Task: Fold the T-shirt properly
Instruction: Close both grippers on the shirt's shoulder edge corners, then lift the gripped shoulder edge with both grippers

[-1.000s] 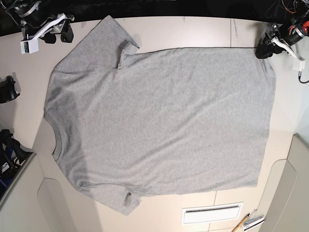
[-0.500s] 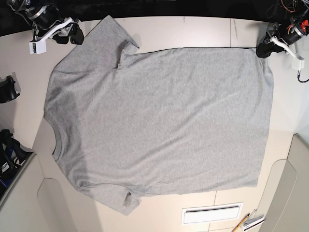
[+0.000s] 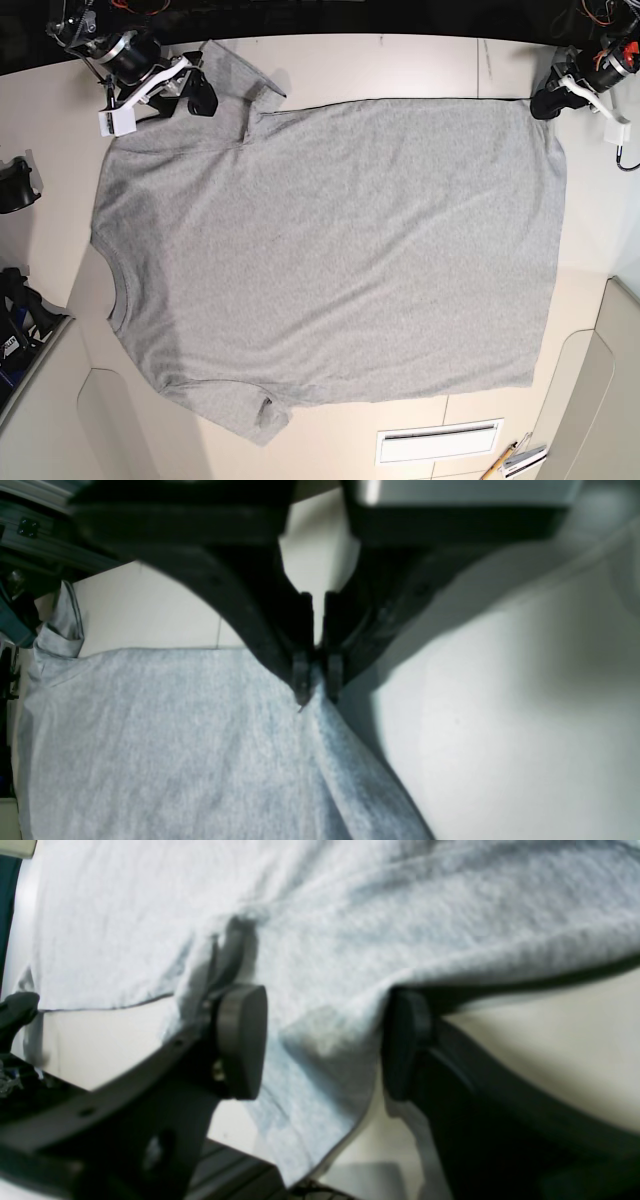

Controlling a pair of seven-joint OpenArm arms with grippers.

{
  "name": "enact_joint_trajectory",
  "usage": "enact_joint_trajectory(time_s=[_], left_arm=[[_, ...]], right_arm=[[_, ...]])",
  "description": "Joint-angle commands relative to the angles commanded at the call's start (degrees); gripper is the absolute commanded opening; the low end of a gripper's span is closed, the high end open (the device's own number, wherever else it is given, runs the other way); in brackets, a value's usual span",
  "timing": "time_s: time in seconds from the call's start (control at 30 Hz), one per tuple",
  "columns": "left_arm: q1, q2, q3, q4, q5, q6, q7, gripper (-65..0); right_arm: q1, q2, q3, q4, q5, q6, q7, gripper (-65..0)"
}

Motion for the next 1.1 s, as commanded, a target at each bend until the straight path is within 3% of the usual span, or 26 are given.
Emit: enact_joint_trajectory(time_s=[0.03,0.13,0.2,0.27,0.47,0.57,0.67,0.73,0.87,1.1], left_arm=[[0.0,0.0,0.0,0.0,-0.02,0.0,0.0,-65.0],[0.0,0.0,0.0,0.0,0.02,0.0,0.02,-65.0],[-0.02,0.0,0.0,0.0,0.02,0.0,0.02,-65.0],[0.0,0.0,0.0,0.0,0.04,0.0,0.0,-65.0],[-0.63,-0.46,-0.11,0.48,0.04,0.0,0.28,-65.0],[-0.94,-2.21,-0.13,2.45,0.07,0.0,3.61,-65.0],[-0.92,-3.37,-0.5,6.56,-0.02,0.0,7.5,-65.0],[-0.92,-3.54,-1.49,8.96,0.02,0.0,7.74,-65.0],[-0.79,-3.52,-4.52,12.07,-0.04,0.0,7.74,-65.0],[-0.94,-3.52,-6.19,13.99,-1.6,0.0,7.52,-65.0]], right_arm=[[0.15,0.0,0.0,0.0,0.07,0.0,-0.02,-29.9],[0.46,0.0,-0.04,0.0,-0.07,0.48,0.0,-40.2],[0.46,0.0,-0.04,0.0,-1.33,3.21,0.02,-49.3],[0.46,0.0,-0.04,0.0,-2.6,4.76,0.04,-64.2],[0.42,0.02,0.15,0.44,-2.58,4.96,-0.11,-65.0],[0.39,0.04,1.84,2.23,-2.29,8.02,-1.29,-65.0],[0.24,0.39,4.9,3.1,1.11,9.07,-3.32,-65.0],[-0.09,0.48,6.97,3.1,3.34,9.29,-4.22,-65.0],[-2.95,0.48,10.73,3.1,8.63,11.98,-4.76,-65.0],[-3.87,0.48,15.54,3.15,16.94,12.9,-6.25,-65.0]])
